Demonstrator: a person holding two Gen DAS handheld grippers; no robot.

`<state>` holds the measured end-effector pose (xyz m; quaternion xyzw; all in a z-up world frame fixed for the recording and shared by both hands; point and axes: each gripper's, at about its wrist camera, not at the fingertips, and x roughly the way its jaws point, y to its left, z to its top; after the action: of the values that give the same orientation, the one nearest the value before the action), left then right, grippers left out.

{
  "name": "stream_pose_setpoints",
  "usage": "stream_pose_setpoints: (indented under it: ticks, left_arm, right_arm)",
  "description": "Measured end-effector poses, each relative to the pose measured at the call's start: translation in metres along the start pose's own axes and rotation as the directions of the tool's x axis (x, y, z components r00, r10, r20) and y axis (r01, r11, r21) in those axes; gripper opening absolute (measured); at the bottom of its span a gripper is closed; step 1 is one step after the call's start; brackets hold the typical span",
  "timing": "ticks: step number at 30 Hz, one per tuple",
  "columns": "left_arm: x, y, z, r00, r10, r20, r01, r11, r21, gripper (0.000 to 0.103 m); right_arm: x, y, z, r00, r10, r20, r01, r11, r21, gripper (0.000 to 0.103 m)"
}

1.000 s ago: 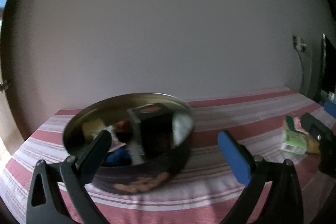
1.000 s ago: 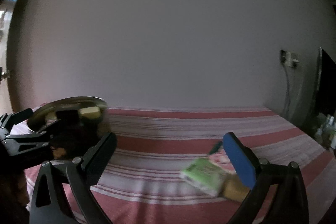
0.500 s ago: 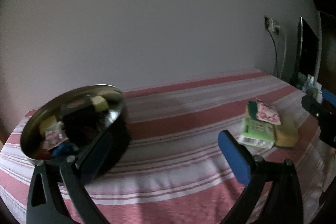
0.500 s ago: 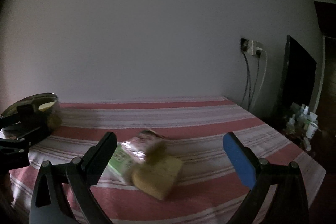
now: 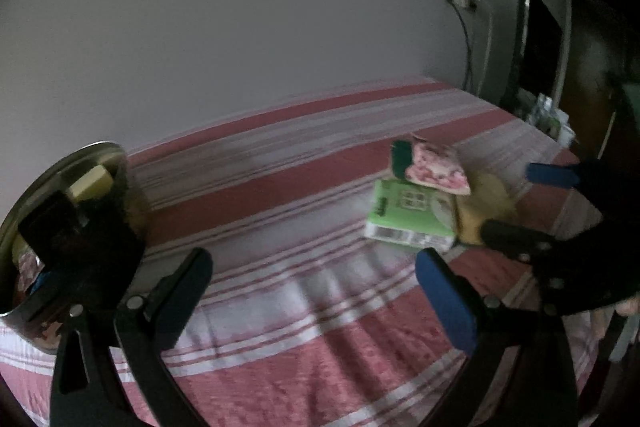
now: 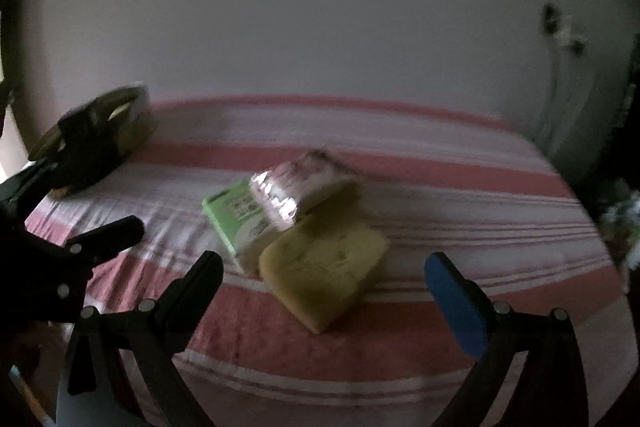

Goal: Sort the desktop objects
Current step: 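Grasp the yellow sponge with the right tool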

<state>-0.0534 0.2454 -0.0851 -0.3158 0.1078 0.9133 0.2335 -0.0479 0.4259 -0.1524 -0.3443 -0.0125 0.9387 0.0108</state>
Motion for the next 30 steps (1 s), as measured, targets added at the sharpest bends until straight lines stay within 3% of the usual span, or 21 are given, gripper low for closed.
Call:
stream_pose_setpoints:
  ticks: [7, 8, 11, 15, 18, 24, 26, 27, 28, 30]
  left_arm:
    - [0.006, -0.007, 0.001, 0.999, -0.012, -0.034, 0.012, 1.000, 0.004, 0.103]
    - [0.007, -0.006, 0.001, 0.999, -0.012, -0.042, 0.012, 1.000, 0.000, 0.103]
    - [0.010, -0.003, 0.001, 0.998, -0.015, -0.064, 0.014, 1.000, -0.012, 0.103]
    - [0.011, -0.003, 0.002, 0.998, -0.028, -0.061, 0.026, 0.999, -0.030, 0.103]
    - [0.008, -0.006, 0.006, 0.999, -0.043, -0.015, 0.042, 0.999, -0.023, 0.103]
    - [0.010, -0.043, 0.041, 0.995, -0.053, 0.087, 0.043, 0.993, 0.110, 0.103]
    - [0.020, -0.058, 0.056, 0.994, -0.076, 0.080, 0.062, 0.985, 0.159, 0.103]
    - [0.027, -0.065, 0.063, 0.995, -0.080, 0.067, 0.067, 0.981, 0.179, 0.099]
    - [0.037, -0.073, 0.071, 0.995, -0.090, 0.043, 0.080, 0.977, 0.196, 0.089]
    - [0.055, -0.078, 0.081, 0.995, -0.099, -0.012, 0.100, 0.977, 0.190, 0.084]
  right_arm:
    - [0.045, -0.011, 0.010, 0.983, 0.112, -0.143, -0.115, 0.993, -0.006, 0.102]
    - [0.048, -0.011, 0.011, 0.979, 0.134, -0.152, -0.137, 0.991, -0.010, 0.099]
    - [0.051, -0.011, 0.009, 0.968, 0.183, -0.174, -0.189, 0.982, -0.020, 0.075]
    - [0.042, -0.007, 0.004, 0.969, 0.170, -0.180, -0.184, 0.981, -0.068, 0.073]
    - [0.035, -0.017, 0.001, 0.968, 0.196, -0.156, -0.203, 0.979, -0.031, 0.072]
    - [0.008, -0.067, -0.004, 0.979, 0.201, 0.022, -0.202, 0.960, 0.193, 0.072]
    - [0.001, -0.078, -0.003, 0.979, 0.190, 0.071, -0.201, 0.947, 0.250, 0.072]
    - [-0.002, -0.081, -0.004, 0.980, 0.180, 0.082, -0.196, 0.945, 0.261, 0.072]
    - [-0.004, -0.082, -0.004, 0.982, 0.166, 0.088, -0.184, 0.946, 0.267, 0.071]
    - [-0.005, -0.083, -0.004, 0.988, 0.128, 0.087, -0.148, 0.949, 0.279, 0.072]
